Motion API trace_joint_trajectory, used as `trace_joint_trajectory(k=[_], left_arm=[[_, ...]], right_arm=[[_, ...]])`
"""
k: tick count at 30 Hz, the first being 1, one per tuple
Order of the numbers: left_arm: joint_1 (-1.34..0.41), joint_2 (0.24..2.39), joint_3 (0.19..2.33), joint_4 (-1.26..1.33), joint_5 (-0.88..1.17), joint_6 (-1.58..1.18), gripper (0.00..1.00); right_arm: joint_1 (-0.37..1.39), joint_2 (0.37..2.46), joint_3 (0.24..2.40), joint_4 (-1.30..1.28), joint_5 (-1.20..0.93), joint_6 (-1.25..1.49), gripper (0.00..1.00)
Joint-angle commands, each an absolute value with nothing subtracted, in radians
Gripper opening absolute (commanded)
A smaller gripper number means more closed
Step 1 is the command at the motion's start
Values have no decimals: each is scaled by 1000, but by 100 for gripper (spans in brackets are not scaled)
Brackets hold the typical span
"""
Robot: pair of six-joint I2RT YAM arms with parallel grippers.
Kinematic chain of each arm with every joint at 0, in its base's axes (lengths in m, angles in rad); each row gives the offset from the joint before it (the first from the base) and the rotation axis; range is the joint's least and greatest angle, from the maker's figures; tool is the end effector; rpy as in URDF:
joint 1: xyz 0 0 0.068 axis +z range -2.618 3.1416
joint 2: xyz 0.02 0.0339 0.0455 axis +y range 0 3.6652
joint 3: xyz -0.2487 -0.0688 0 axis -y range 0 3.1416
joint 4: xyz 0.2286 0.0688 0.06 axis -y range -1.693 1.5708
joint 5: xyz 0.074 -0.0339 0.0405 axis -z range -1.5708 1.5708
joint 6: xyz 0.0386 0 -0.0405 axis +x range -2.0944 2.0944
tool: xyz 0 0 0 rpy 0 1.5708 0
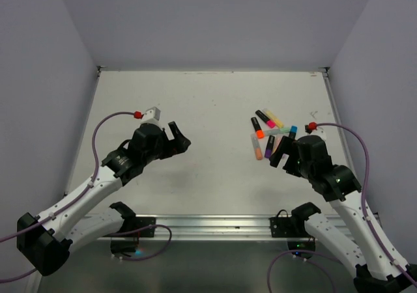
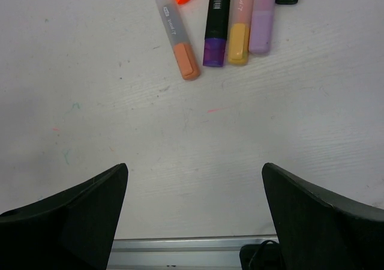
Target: Open the pen caps
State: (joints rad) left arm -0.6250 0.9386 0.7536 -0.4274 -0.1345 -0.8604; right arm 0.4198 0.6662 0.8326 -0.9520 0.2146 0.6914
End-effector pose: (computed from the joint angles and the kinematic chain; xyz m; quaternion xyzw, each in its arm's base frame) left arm 0.1657 -0.1132 0.2665 -0.1347 0.8756 -0.2672 0.3792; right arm 0.1120 0.0410 0.2852 0.1650 0.9046 0.1166 0.3754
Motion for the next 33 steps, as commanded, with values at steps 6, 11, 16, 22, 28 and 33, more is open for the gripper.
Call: trace_joint_trajectory(k=[6, 11, 16, 22, 28, 33], left_arm=[[-629, 946, 775, -387, -150, -776, 95], [-629, 968, 784, -393, -152, -759, 95], [-629, 971, 775, -384, -147, -755, 95], [-629, 1000, 773, -318, -75, -741, 95], [-629, 1009, 778, -295, -38, -729, 94], [-629, 1011, 750, -238, -6, -732, 94]], right_arm=[[422, 680, 854, -948, 219, 696, 99], [423, 680, 842, -943, 219, 701, 99], [422, 684, 827, -925, 209, 692, 99], [422, 851, 879, -819, 179, 703, 99], [416, 1092, 960, -709, 226, 701, 98], [416, 1286, 950, -563, 225, 683, 86]])
